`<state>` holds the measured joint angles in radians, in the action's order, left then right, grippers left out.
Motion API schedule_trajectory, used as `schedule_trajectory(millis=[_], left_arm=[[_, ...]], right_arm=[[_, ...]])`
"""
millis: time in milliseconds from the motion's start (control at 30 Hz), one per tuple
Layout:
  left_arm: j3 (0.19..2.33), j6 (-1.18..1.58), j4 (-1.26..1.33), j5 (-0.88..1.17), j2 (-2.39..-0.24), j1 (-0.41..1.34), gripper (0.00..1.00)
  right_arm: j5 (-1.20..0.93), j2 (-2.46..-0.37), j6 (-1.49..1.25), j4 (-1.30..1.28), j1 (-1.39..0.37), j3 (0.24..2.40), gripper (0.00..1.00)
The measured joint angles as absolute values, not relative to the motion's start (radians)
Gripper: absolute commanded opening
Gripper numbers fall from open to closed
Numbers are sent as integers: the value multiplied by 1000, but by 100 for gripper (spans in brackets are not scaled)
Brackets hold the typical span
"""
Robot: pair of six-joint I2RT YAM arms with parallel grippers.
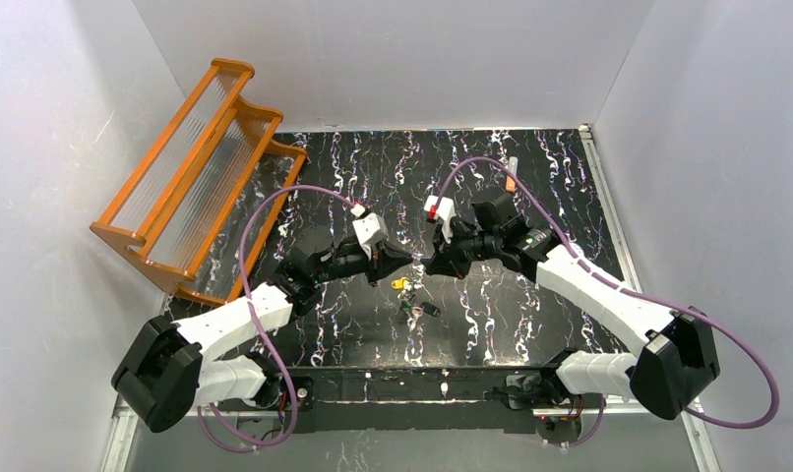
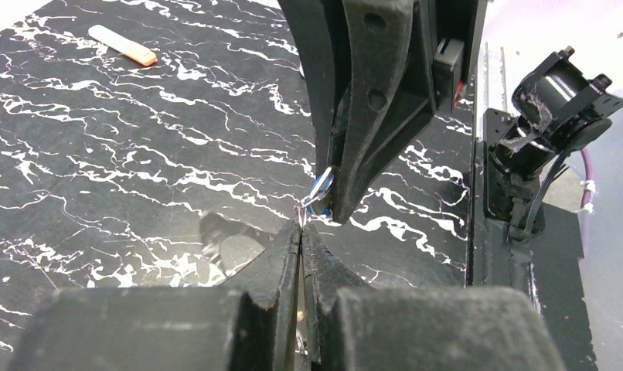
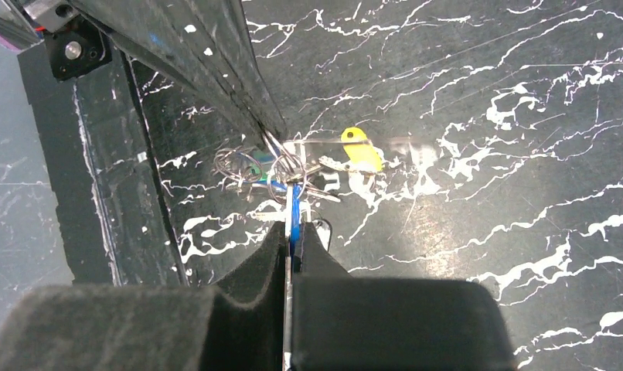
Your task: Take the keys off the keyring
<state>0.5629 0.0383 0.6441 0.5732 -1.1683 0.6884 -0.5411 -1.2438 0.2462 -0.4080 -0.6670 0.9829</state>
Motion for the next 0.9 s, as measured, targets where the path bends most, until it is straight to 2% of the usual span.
schedule_trajectory(millis=[333, 467, 700, 900], left_arm=[[546, 123, 717, 585, -1171, 666, 0], [535, 155, 748, 582, -1171, 659, 0], [519, 182, 800, 585, -1175, 645, 0], [519, 174, 816, 629, -1175, 628, 0]], right_arm=[[-518, -1195, 220, -216, -662, 860, 1], [-526, -1174, 205, -142, -661, 805, 19], [-557, -1088, 182, -81, -645, 718, 32], [-740, -1083, 157, -48, -529, 720, 44]])
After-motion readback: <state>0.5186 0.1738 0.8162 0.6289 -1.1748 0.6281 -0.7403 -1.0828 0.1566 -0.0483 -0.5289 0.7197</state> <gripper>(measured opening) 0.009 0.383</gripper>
